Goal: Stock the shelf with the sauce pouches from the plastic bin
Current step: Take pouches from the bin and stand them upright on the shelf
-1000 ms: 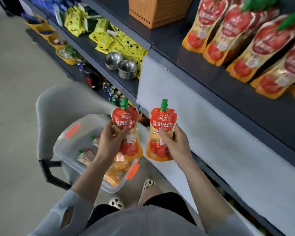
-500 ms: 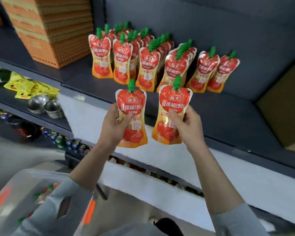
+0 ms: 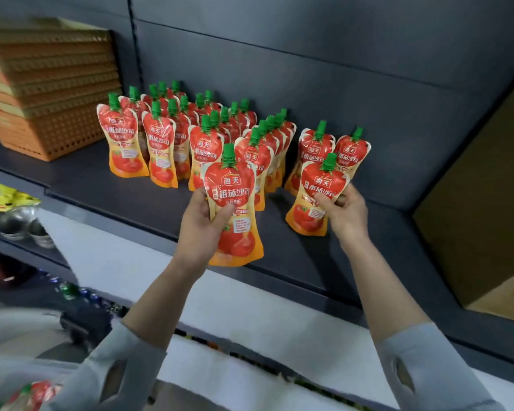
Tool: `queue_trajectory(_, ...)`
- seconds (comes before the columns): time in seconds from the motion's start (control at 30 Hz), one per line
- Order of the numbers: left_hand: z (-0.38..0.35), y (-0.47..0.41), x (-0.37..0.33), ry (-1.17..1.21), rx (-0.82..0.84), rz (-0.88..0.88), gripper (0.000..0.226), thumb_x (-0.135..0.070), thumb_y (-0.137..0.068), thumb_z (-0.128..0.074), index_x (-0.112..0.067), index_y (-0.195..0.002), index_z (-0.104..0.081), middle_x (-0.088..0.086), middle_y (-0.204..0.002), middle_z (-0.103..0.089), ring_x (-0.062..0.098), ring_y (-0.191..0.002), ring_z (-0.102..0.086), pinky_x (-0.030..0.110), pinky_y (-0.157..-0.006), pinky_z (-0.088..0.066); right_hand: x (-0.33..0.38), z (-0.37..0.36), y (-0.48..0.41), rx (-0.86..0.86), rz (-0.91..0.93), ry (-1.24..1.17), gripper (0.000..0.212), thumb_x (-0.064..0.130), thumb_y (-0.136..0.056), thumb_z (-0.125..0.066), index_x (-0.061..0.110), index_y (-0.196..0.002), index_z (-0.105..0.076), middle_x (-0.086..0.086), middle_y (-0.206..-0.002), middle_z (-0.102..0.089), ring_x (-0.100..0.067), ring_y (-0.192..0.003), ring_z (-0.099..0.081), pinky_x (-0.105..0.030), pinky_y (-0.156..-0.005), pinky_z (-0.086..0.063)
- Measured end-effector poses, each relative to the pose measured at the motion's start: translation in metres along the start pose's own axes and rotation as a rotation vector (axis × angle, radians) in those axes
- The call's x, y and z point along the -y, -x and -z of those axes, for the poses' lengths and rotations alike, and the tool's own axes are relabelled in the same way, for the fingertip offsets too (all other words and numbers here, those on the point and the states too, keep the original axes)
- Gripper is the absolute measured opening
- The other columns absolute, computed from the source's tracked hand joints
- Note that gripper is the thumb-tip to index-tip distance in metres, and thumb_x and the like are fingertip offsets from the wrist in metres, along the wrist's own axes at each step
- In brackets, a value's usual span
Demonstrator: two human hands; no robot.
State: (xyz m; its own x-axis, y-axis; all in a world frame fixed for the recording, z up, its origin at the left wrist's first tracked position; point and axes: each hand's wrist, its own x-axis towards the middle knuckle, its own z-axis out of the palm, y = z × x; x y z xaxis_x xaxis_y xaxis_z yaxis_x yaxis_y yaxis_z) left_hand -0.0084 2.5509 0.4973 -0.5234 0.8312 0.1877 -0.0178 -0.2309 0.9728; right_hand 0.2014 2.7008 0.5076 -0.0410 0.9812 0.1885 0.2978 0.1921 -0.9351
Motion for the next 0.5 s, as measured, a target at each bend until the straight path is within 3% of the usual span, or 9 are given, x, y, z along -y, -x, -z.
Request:
queue_trajectory(0.13, -0.007, -0.007, 0.004, 0.006, -0.018, 0.013, 0.034, -0.021, -0.091, -0.064, -0.023, -0.122, -0.052, -0.008, -0.112, -0.069, 0.009, -0.101, -0.068, 0.027, -0.079, -0.057, -0.007, -0.013, -0.032, -0.041, -0.042, 0.015, 0.044, 0.034, -0.084, -0.077, 0.026, -0.125, -0.062, 0.004, -0.114, -0.070, -0.017, -0.106, -0.066, -0.048, -0.096, -0.054)
queue_trajectory(0.27, -0.012, -0.015, 0.008, -0.026, -0.024, 0.021, 0.032, -0.022, -0.090, -0.064, -0.026, -0.119, -0.051, -0.007, -0.112, -0.068, 0.010, -0.101, -0.068, 0.027, -0.078, -0.058, -0.004, -0.029, -0.058, -0.037, -0.038, 0.026, 0.030, 0.031, -0.087, -0.075, 0.028, -0.114, -0.062, 0.007, -0.109, -0.069, -0.017, -0.104, -0.066, -0.047, -0.097, -0.053)
queue_trajectory(0.5, -0.014, -0.023, 0.014, -0.080, -0.025, 0.033, 0.037, -0.022, -0.090, -0.064, -0.022, -0.124, -0.049, -0.006, -0.116, -0.066, 0.012, -0.106, -0.066, 0.031, -0.084, -0.057, 0.003, -0.052, -0.084, -0.031, -0.018, 0.050, 0.039, 0.026, -0.090, -0.072, 0.018, -0.126, -0.060, 0.013, -0.099, -0.060, -0.013, -0.098, -0.061, -0.040, -0.096, -0.053)
